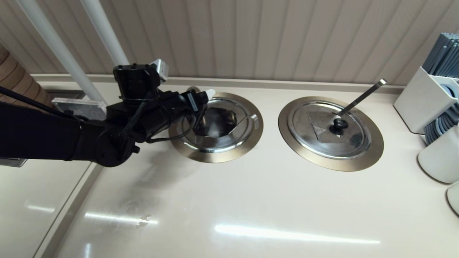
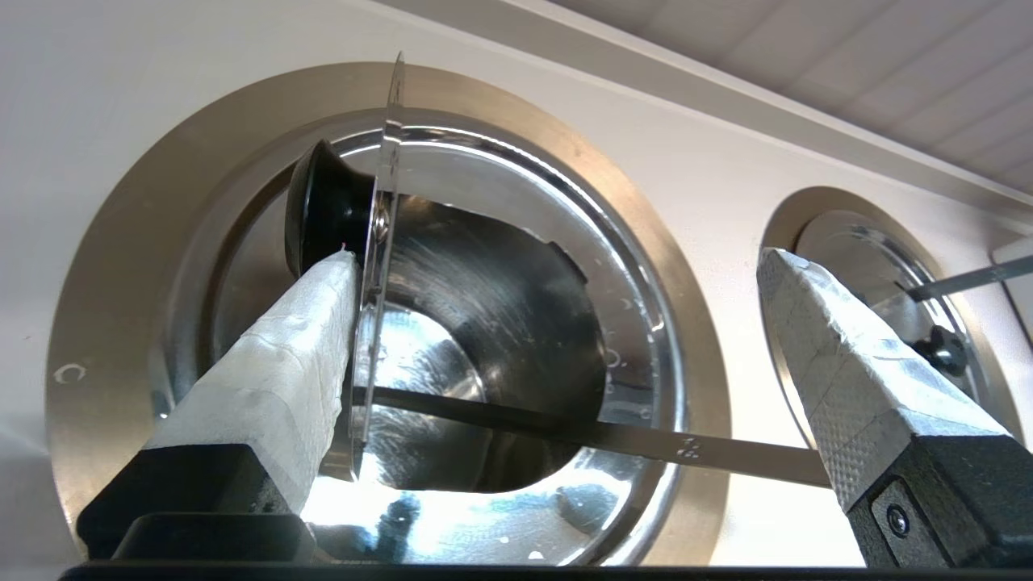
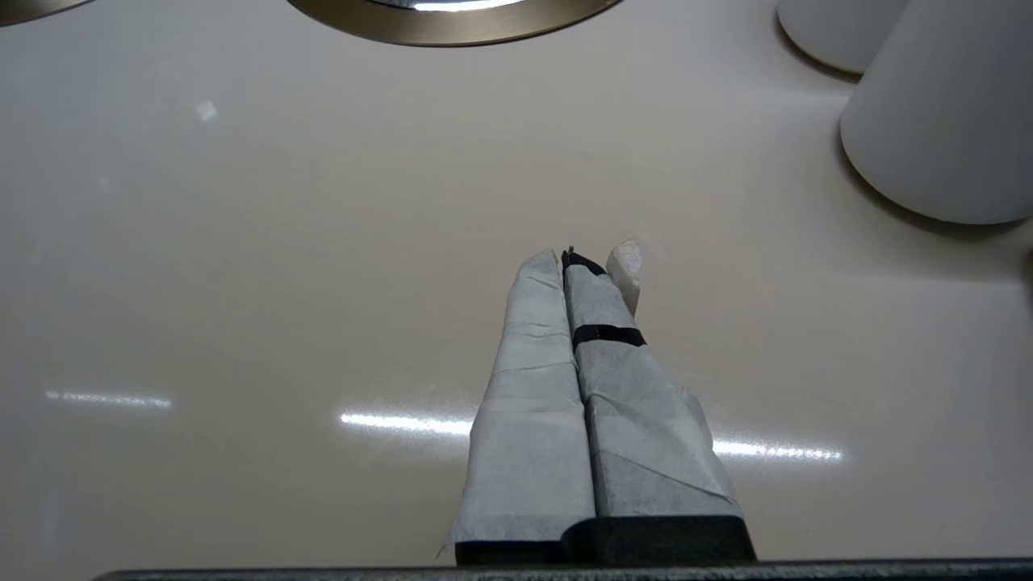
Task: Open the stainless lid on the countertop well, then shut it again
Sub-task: Close the lid
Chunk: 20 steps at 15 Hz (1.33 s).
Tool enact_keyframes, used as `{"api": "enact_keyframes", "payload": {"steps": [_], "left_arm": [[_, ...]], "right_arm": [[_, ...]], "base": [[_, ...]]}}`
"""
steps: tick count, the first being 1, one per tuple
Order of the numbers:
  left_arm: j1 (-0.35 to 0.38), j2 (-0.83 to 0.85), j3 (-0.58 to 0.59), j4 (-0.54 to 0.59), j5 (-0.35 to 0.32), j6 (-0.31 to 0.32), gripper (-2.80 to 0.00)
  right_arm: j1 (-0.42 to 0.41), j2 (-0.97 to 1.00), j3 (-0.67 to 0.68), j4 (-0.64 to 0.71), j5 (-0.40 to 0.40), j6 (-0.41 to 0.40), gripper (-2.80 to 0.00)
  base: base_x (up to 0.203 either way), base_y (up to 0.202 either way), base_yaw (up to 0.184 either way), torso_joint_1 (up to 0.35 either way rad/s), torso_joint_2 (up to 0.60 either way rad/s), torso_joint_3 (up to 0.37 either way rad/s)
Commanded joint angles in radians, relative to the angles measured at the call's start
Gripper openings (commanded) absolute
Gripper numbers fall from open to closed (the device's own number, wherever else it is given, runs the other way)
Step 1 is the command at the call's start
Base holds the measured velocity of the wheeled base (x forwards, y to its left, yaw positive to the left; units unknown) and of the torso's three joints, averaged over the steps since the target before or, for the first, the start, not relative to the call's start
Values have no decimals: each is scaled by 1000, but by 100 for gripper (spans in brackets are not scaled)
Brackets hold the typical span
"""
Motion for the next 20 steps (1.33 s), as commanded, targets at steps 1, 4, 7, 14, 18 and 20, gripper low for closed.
{"api": "enact_keyframes", "payload": {"steps": [1,4,7,14,18,20], "left_arm": [[-15,-11,-12,-2,1,-2,0],[-33,1,-26,6,0,-2,0],[-53,14,-48,30,0,-4,0],[-125,20,-62,64,11,-2,0],[-131,-30,-65,65,25,0,0],[-130,-70,-45,66,17,2,0]], "right_arm": [[0,2,0,0,0,0,-280],[0,2,0,0,0,0,-280],[0,2,0,0,0,0,-280],[0,2,0,0,0,0,-280],[0,2,0,0,0,0,-280],[0,2,0,1,0,0,-280]], "base": [[0,0,0,0,0,0],[0,0,0,0,0,0],[0,0,0,0,0,0],[0,0,0,0,0,0],[0,0,0,0,0,0],[0,0,0,0,0,0]]}}
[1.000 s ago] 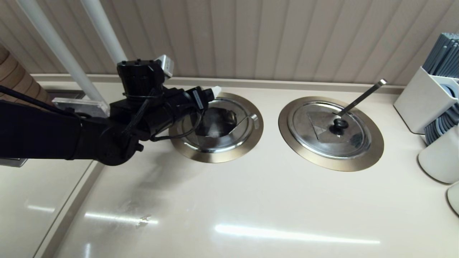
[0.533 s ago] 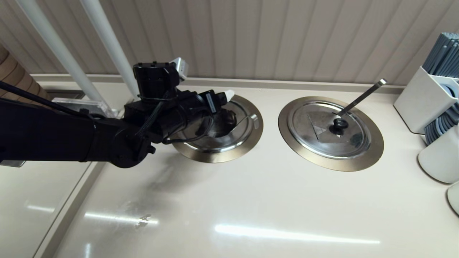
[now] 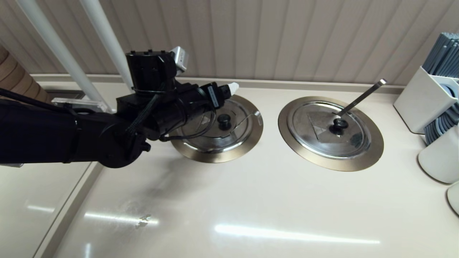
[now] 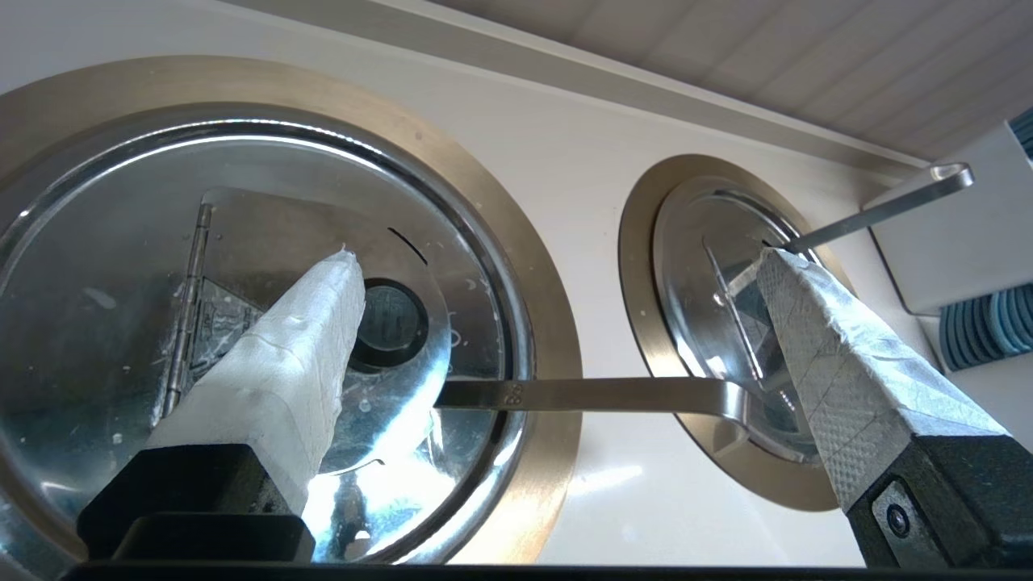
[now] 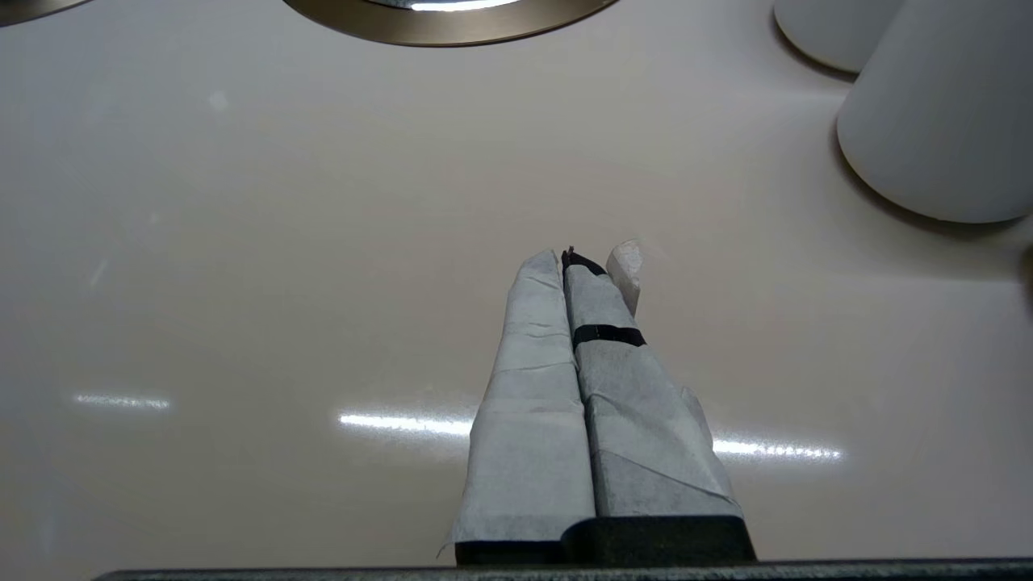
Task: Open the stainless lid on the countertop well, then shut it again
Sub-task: Close the lid, then put the spoon in the groove
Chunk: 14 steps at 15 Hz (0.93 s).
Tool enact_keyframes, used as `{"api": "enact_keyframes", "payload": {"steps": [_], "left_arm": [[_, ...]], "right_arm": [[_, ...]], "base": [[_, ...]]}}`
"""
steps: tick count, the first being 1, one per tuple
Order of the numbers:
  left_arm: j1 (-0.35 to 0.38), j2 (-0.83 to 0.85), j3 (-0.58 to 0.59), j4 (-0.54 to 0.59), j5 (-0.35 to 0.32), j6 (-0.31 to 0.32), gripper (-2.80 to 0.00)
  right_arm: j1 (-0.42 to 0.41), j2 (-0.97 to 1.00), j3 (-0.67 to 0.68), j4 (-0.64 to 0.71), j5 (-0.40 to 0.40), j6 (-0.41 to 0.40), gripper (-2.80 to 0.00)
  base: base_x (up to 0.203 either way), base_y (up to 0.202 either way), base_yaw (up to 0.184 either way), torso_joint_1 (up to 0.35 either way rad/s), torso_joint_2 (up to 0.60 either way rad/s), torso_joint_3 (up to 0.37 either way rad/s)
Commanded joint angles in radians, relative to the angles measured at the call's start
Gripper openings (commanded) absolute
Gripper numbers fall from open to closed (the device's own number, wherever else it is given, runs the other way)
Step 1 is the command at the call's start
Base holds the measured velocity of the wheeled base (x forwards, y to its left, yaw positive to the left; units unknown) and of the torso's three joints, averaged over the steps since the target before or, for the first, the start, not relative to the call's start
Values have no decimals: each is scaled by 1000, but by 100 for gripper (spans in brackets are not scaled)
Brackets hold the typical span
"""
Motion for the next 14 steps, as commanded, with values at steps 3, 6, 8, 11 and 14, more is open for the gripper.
{"api": "enact_keyframes", "payload": {"steps": [3,6,8,11,14], "left_arm": [[0,-88,107,8,-42,29,0],[3,-132,302,-7,-139,181,0],[7,-135,415,-124,-217,246,0],[38,-24,440,-310,-257,337,0],[58,122,284,-356,-262,354,0]], "right_arm": [[0,2,0,1,0,0,-280],[0,2,0,0,0,0,-280],[0,2,0,1,0,0,-280],[0,2,0,1,0,0,-280],[0,2,0,1,0,0,-280]], "base": [[0,0,0,0,0,0],[0,0,0,0,0,0],[0,0,0,0,0,0],[0,0,0,0,0,0],[0,0,0,0,0,0]]}}
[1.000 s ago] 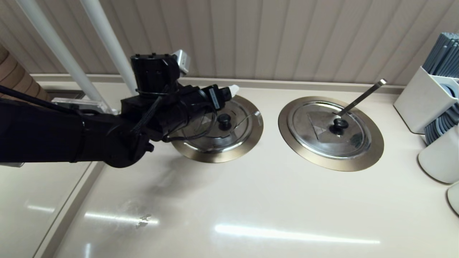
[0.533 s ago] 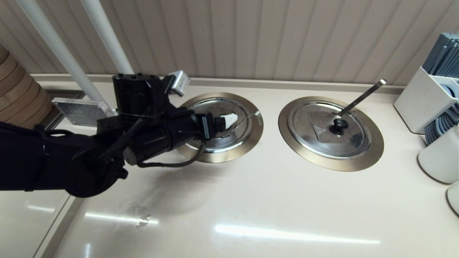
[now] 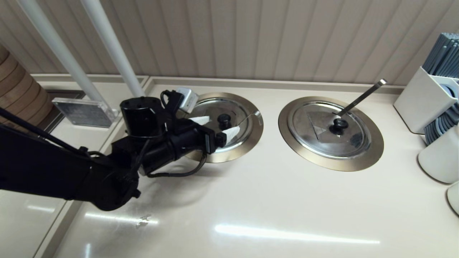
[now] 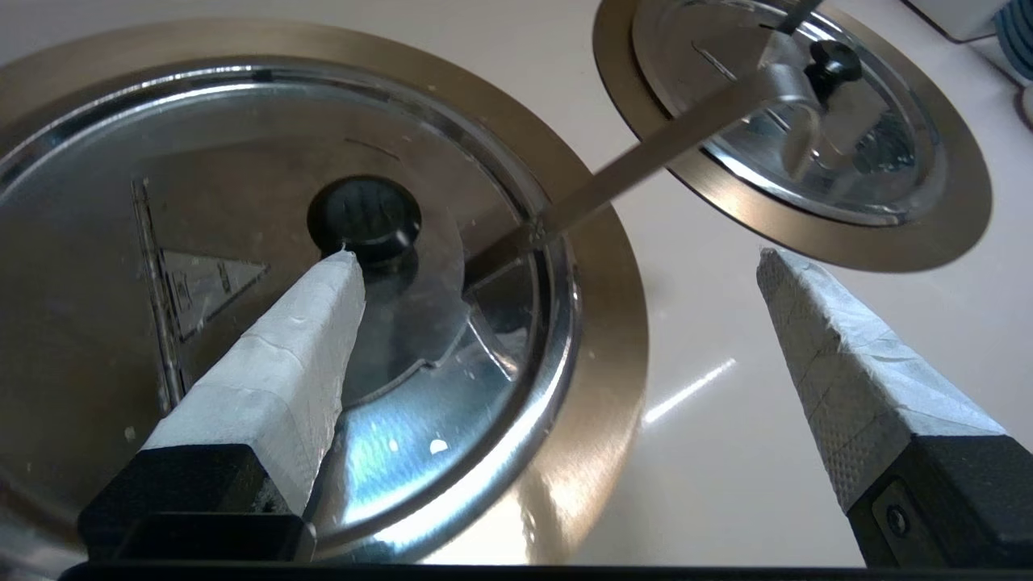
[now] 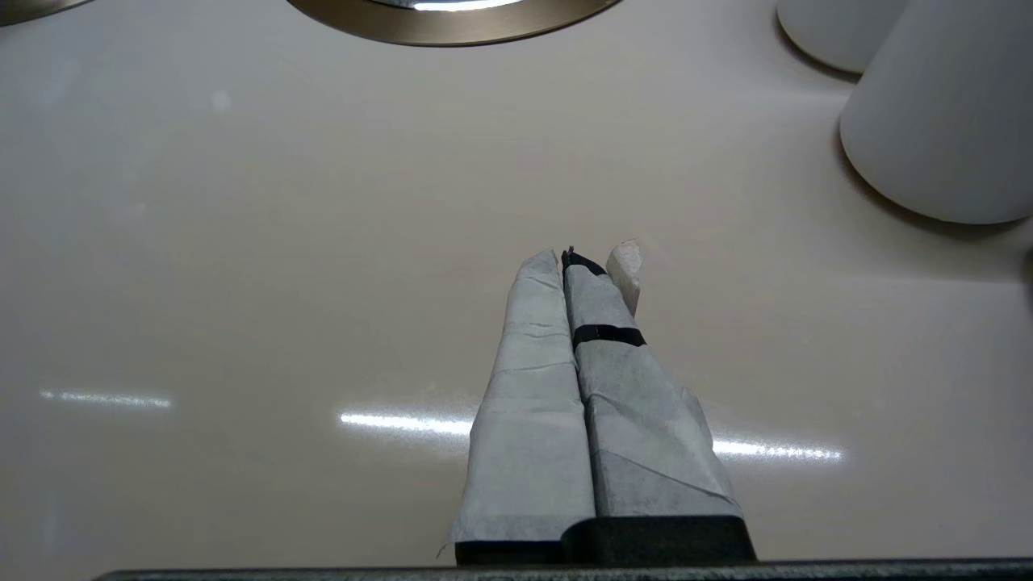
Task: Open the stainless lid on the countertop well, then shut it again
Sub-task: Put the spoon in the groove
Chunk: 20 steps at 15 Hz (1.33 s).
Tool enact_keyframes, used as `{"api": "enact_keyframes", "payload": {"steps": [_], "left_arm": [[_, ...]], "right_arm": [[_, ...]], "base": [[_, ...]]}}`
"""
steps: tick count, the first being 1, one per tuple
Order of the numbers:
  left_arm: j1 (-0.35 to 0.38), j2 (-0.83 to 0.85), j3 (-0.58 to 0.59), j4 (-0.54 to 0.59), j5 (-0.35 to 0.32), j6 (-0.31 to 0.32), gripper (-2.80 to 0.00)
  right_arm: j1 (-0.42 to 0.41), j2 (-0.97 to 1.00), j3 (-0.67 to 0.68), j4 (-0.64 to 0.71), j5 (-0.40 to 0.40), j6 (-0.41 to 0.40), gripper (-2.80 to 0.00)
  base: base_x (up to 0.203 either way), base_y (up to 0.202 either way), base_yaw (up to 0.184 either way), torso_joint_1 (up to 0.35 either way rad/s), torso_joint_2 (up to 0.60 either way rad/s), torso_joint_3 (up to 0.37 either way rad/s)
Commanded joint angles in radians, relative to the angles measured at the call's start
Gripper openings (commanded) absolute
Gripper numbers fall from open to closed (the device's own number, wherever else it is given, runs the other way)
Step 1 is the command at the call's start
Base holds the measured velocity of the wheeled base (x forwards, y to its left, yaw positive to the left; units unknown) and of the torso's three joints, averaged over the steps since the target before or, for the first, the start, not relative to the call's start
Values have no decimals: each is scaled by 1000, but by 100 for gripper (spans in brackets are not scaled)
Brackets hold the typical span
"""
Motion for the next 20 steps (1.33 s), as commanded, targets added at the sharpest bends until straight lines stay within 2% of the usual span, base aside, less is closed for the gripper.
{"api": "enact_keyframes", "payload": {"steps": [1,4,6,12,16,18,20], "left_arm": [[13,130,-108,-9,-2,8,0],[25,233,-299,19,-1,28,0],[29,283,-375,56,1,32,0],[28,332,-409,61,3,55,0],[17,319,-387,53,5,56,0],[14,324,-396,53,5,87,0],[16,313,-397,53,5,91,0]], "right_arm": [[0,2,0,0,0,0,-280],[0,2,0,1,0,0,-280],[0,2,0,-1,0,0,-280],[0,2,0,1,0,0,-280],[0,2,0,1,0,0,-280],[0,2,0,1,0,0,-280],[0,2,0,1,0,0,-280]], "base": [[0,0,0,0,0,0],[0,0,0,0,0,0],[0,0,0,0,0,0],[0,0,0,0,0,0],[0,0,0,0,0,0],[0,0,0,0,0,0],[0,0,0,0,0,0]]}}
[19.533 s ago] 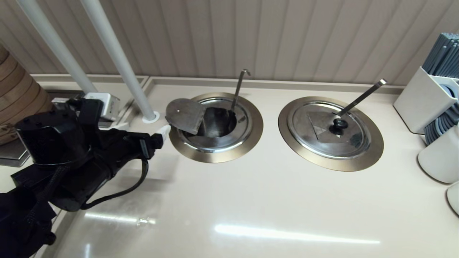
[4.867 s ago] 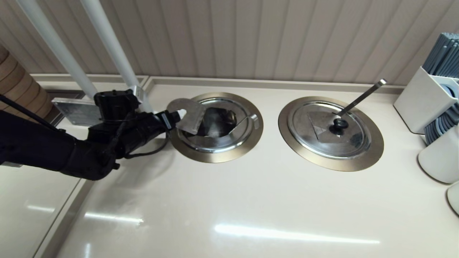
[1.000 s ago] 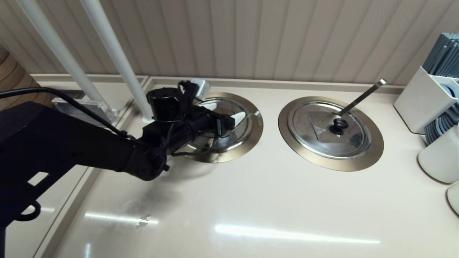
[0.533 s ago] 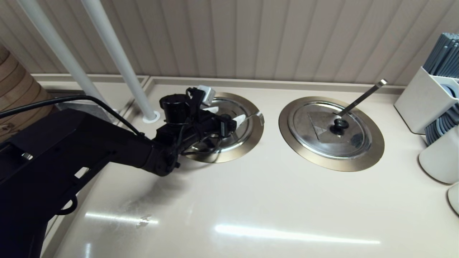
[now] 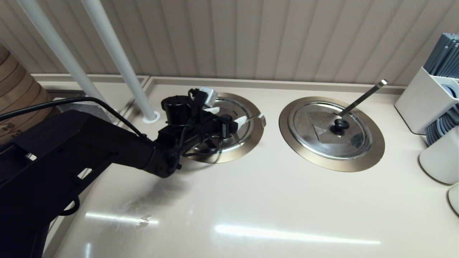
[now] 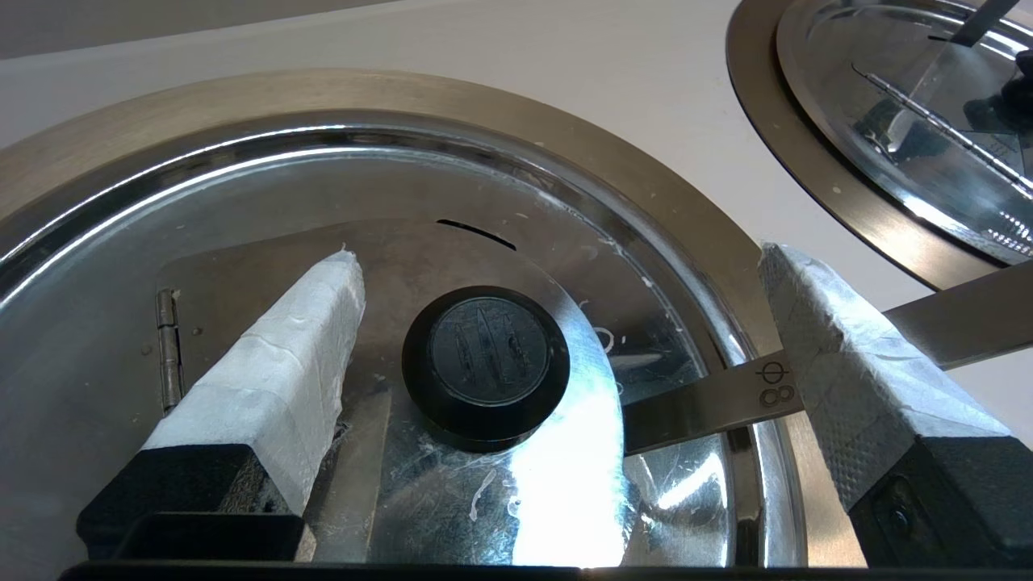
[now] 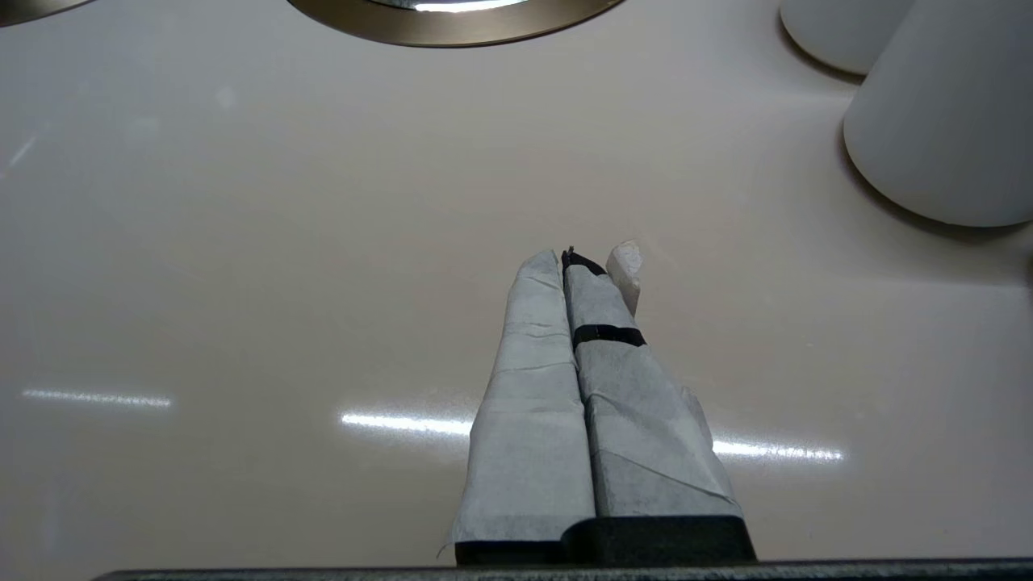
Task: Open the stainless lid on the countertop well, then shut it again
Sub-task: Put the spoon in the groove
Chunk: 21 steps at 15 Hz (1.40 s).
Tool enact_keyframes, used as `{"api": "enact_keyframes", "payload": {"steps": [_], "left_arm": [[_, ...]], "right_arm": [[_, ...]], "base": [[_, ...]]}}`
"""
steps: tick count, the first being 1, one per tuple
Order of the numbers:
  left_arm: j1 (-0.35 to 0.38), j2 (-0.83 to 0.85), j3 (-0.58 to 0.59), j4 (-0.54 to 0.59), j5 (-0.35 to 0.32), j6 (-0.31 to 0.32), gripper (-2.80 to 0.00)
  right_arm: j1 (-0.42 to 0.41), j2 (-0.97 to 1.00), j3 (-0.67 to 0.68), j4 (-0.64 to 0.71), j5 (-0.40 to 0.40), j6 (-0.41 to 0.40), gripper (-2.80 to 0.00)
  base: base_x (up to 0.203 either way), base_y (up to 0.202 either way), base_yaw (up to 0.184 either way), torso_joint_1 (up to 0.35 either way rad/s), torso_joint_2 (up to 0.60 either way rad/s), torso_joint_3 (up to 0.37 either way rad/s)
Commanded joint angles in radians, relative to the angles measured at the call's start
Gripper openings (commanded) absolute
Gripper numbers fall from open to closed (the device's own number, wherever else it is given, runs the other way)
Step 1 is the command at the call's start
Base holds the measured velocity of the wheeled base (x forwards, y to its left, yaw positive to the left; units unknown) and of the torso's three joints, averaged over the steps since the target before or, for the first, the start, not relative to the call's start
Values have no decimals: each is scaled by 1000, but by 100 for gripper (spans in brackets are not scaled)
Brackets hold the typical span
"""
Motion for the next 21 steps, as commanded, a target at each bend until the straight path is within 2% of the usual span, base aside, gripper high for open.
{"api": "enact_keyframes", "payload": {"steps": [1,6,8,10,12,14,17,21], "left_arm": [[8,-15,3,-4,1,0,0],[127,-119,91,-2,9,21,0],[151,-147,127,-5,8,29,0],[156,-191,220,-35,-12,32,0],[144,-236,331,-90,-64,55,0],[112,-264,424,-127,-86,73,0],[58,-256,426,-143,-96,77,0],[22,-183,360,-129,-94,77,0]], "right_arm": [[0,2,0,0,0,0,-280],[0,2,0,0,0,0,-280],[0,2,0,0,0,0,-280],[0,2,0,0,0,0,-280],[0,2,0,0,0,0,-280],[0,2,0,0,0,0,-280],[0,2,0,0,0,0,-280],[0,2,0,0,0,0,-280]], "base": [[0,0,0,0,0,0],[0,0,0,0,0,0],[0,0,0,0,0,0],[0,0,0,0,0,0],[0,0,0,0,0,0],[0,0,0,0,0,0],[0,0,0,0,0,0],[0,0,0,0,0,0]]}}
